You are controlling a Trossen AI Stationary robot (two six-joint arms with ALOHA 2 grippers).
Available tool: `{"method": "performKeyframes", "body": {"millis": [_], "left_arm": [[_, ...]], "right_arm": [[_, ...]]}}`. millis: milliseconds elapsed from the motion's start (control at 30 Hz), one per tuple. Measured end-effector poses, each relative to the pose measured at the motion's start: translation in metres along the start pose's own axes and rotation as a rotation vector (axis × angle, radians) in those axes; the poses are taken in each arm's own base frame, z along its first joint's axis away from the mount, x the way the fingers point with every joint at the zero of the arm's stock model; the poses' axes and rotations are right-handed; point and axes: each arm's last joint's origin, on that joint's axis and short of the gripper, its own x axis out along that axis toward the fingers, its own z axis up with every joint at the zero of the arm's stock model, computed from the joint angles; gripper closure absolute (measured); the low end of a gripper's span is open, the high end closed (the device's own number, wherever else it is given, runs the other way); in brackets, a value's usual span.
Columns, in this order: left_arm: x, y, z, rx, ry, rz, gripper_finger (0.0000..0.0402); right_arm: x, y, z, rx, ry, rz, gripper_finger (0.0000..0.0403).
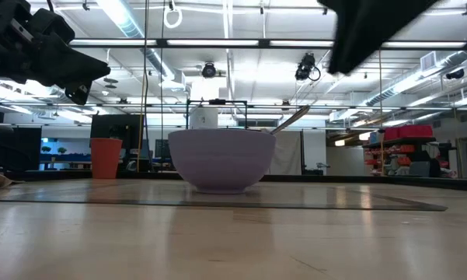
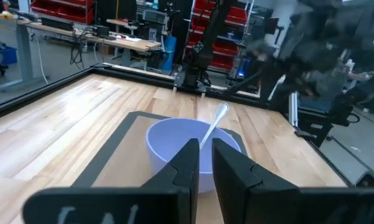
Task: Pick & Place Utensil
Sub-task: Put the silver spoon into the purple bowl
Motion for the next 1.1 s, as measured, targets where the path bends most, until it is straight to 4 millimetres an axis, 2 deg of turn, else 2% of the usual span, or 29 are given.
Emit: {"method": "performKeyframes", "body": {"millis": [100,267,333,533,667,867,1100], "left_arm": [[0.000,-0.001,0.001,-0.091,-0.012,-0.012,0.0353],[-0.001,-0.002,0.012,-0.379,-0.120,-0.039,0.0353],[-0.001,-0.003,0.012,-0.419,-0.115,-0.054,0.0353],[0.005,-0.006,0.007,-0.549,-0.136,-0.118,0.0353],[0.012,-0.012,0.004,-0.574,-0.124,-0.084,0.0353],[0.022,-0.031,0.002,-0.603,-0.116,-0.129,0.0353],[0.034,-0.055,-0.004,-0.665,0.024,-0.125,0.0369]], "right_arm": [[0.010,0.009,-0.016,0.040,0.050,-0.001,0.0298],[0.021,0.019,-0.036,0.064,0.091,-0.019,0.0298],[0.025,0.020,-0.041,0.056,0.104,-0.026,0.0298],[0.028,0.020,-0.043,0.050,0.098,-0.042,0.0298],[0.028,0.021,-0.042,0.037,0.085,-0.038,0.0298],[0.028,0.020,-0.041,0.025,0.074,-0.049,0.0298],[0.029,0.020,-0.041,0.020,0.072,-0.048,0.0298]]}}
